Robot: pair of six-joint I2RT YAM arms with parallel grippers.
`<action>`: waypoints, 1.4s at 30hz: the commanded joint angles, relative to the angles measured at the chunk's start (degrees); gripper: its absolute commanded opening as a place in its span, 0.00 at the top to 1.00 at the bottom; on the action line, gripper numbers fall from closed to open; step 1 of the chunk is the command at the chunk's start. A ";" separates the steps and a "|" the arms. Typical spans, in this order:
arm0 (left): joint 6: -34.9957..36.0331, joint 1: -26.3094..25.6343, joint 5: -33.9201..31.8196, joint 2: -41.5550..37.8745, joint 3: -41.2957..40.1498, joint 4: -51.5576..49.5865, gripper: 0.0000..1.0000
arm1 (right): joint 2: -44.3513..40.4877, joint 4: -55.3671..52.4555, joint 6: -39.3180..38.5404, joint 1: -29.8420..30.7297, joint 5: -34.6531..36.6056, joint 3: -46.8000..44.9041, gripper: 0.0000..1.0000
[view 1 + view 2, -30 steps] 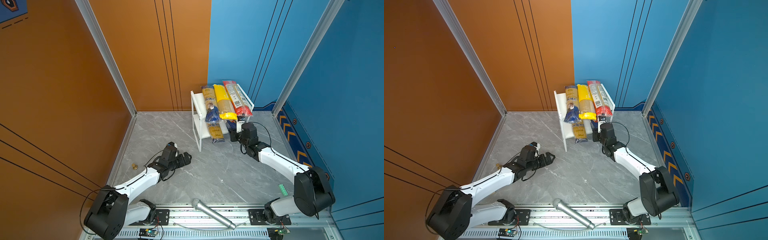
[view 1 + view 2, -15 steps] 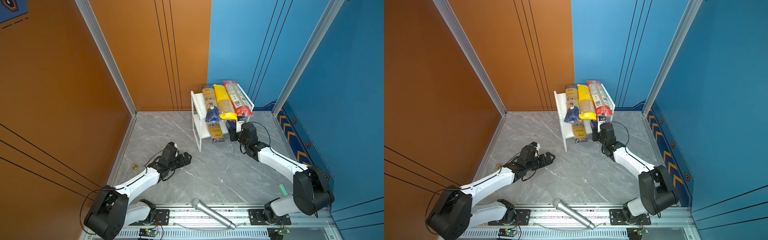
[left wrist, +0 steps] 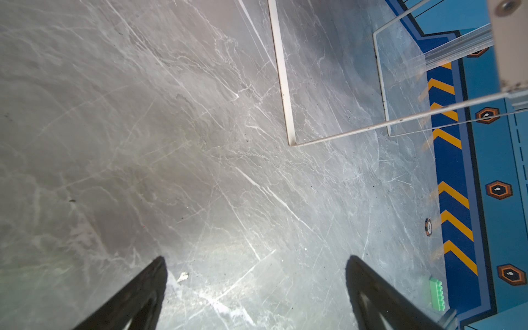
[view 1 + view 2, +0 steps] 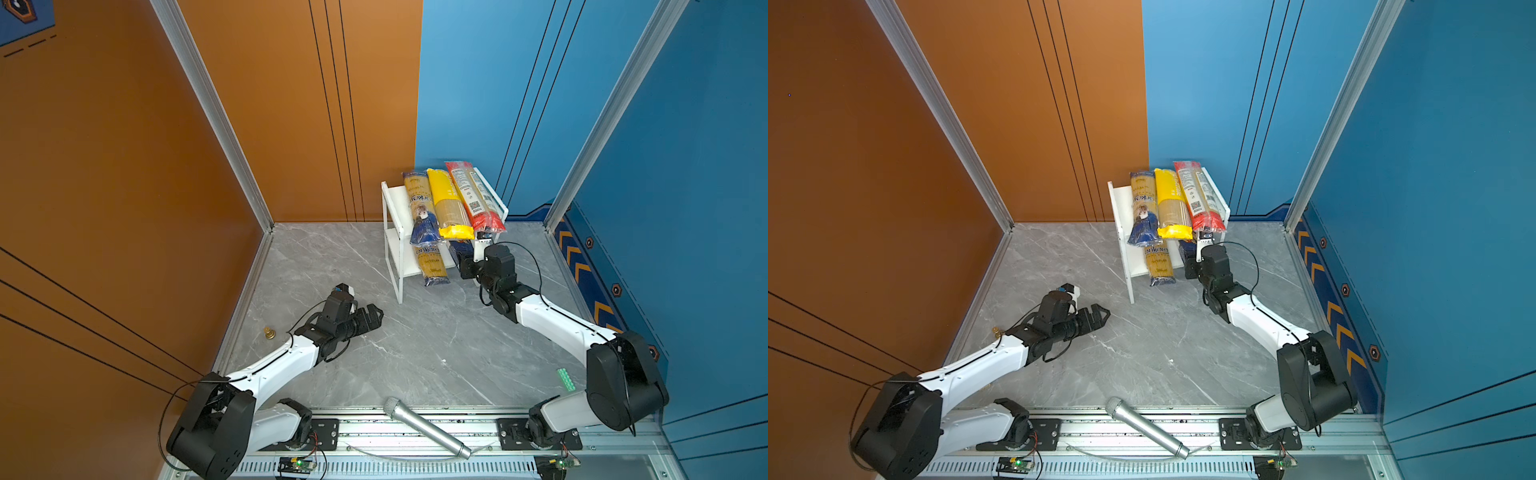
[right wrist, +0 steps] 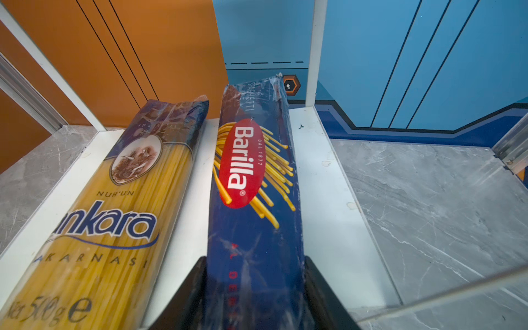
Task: Arrange pasta packages on shelves
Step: Place the pasta bag on the shelf.
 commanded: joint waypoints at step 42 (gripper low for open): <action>0.84 0.67 -0.64 -1.93 -0.24 -1.86 0.02 | -3.92 4.29 -0.24 -0.29 2.03 -2.01 0.36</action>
